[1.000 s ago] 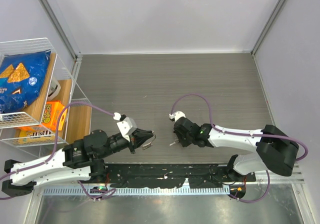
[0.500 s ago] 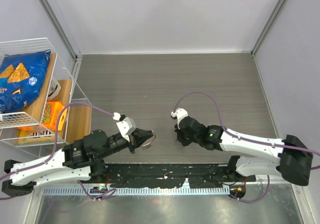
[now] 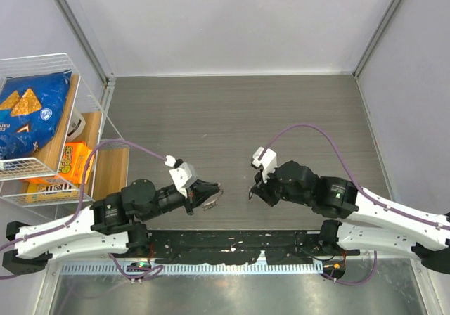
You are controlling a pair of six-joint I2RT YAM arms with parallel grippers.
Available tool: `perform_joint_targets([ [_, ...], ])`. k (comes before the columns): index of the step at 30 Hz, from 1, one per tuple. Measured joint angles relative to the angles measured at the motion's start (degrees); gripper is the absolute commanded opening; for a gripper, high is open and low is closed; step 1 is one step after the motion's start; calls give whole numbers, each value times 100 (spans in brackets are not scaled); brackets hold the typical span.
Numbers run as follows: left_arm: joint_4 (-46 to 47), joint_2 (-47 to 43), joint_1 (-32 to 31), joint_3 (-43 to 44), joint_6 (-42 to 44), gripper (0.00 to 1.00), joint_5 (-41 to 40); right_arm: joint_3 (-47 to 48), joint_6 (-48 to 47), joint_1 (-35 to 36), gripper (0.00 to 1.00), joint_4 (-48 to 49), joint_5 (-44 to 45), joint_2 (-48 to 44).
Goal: Put the keys on the keyring
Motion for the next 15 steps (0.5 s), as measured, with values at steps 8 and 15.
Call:
perform_joint_targets([
  [8,74,146,0,122,229,0,186,562,-310,131,6,-356,-968,-393],
  [15,566,127,0,42,592,0,396,737,-103,131,6,-155,-1910,-479],
])
